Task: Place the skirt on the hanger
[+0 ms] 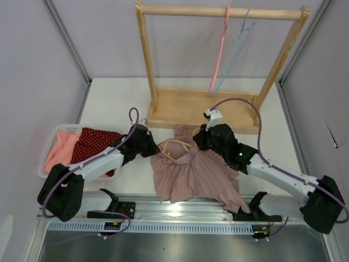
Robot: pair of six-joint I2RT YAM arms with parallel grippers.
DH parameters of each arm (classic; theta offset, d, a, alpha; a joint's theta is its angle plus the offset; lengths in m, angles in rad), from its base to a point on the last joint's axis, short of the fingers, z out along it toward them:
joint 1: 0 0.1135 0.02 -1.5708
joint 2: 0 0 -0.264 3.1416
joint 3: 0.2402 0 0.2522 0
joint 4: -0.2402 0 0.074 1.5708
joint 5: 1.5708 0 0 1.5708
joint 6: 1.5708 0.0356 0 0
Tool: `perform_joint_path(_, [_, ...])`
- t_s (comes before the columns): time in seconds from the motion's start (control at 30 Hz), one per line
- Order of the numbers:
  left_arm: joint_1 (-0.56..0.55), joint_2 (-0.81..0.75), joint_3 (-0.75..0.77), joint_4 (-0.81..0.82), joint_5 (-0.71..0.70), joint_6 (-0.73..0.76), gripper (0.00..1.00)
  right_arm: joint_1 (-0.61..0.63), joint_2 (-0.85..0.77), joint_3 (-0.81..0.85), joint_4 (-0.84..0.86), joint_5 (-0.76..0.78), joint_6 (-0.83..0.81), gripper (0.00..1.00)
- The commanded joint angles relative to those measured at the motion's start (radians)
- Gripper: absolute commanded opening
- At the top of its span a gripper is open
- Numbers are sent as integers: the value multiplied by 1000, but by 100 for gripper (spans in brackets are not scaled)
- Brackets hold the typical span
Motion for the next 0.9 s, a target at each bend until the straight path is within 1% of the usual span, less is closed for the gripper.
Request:
perform_joint_path(0.0, [-70, -77, -27, -13, -112, -68, 0, 16, 179, 112, -88, 159, 49, 0])
perform_joint_path(0.07, [-90, -89, -44, -13, -132, -95, 0, 24, 244, 155, -137, 195, 86, 0])
perform_joint_path(0.23, [-151, -106, -111, 10, -174, -151, 0, 29, 435, 231, -209, 259, 147, 11])
perform_joint_path(0.27, [-153, -107, -122, 24, -175, -157, 0, 30, 459, 242, -221, 264, 150, 17])
perform_joint_path(0.33, [-153, -112, -141, 36, -183, -161, 0, 32, 509, 264, -250, 276, 161, 22])
perform_joint_path(0.37, [-154, -110, -142, 44, -185, -161, 0, 32, 522, 281, -258, 278, 169, 28])
perform_joint_path(0.43, [-154, -100, -138, 50, -188, -149, 0, 33, 540, 297, -284, 282, 181, 35])
perform_joint_path(0.47, [-154, -87, -135, 53, -185, -149, 0, 32, 555, 317, -295, 284, 190, 42])
perform_joint_path(0.57, [-153, -72, -135, 67, -178, -143, 0, 33, 592, 353, -342, 285, 210, 52])
perform_joint_path(0.63, [-154, -63, -135, 77, -177, -142, 0, 35, 612, 383, -378, 285, 227, 53])
perform_joint_path(0.73, [-154, -54, -138, 82, -175, -137, 0, 36, 643, 400, -378, 262, 242, 53])
perform_joint_path(0.8, [-153, -51, -139, 85, -178, -132, 0, 35, 663, 400, -353, 230, 245, 51])
perform_joint_path(0.87, [-153, -46, -141, 87, -180, -131, 0, 35, 683, 414, -356, 224, 258, 46])
